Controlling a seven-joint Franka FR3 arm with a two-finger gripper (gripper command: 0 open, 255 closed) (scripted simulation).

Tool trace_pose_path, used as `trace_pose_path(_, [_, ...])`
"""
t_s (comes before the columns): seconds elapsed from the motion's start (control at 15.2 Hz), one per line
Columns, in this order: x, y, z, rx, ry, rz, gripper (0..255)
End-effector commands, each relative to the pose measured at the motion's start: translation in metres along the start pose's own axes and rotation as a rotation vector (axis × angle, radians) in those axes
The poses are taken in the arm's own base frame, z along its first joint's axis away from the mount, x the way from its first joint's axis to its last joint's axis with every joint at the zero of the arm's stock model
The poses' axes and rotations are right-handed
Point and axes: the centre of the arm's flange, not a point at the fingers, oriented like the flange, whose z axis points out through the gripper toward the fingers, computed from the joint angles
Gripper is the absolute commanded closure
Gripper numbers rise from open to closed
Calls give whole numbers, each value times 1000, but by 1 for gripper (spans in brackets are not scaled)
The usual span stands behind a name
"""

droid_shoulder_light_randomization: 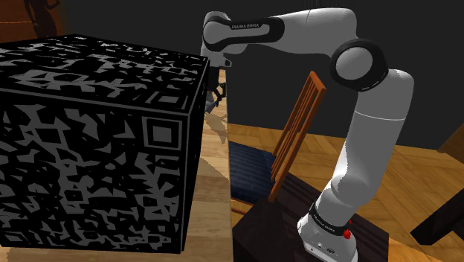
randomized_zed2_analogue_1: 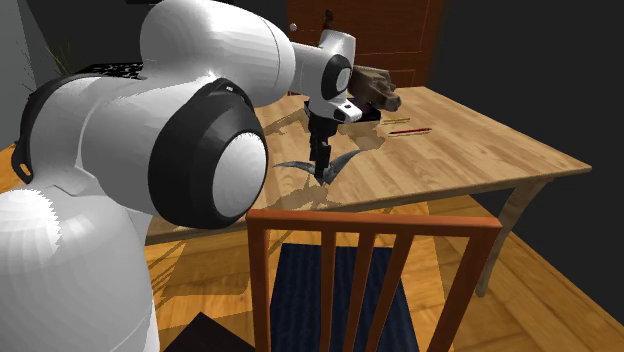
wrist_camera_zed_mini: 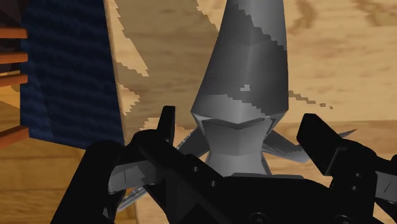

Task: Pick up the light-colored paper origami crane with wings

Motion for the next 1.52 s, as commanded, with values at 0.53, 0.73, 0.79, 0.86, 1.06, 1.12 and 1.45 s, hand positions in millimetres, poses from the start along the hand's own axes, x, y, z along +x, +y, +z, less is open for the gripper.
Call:
trace_pose_path(0.53, [1,0,6,0,0,0,255])
trace_pose_path(0.73, [1,0,6,0,0,0,255])
trace_pose_path(0.79, [0,0,1,0,0,0,255])
trace_pose_path(0.86, [-1,0,-4,0,0,0,255])
trace_pose_path(1.06, [-3,0,-20,0,0,0,255])
trace_pose_path(1.12, [-4,0,-25,0,0,0,255])
trace_pose_path(1.45, [-8,1,-51,0,0,0,255])
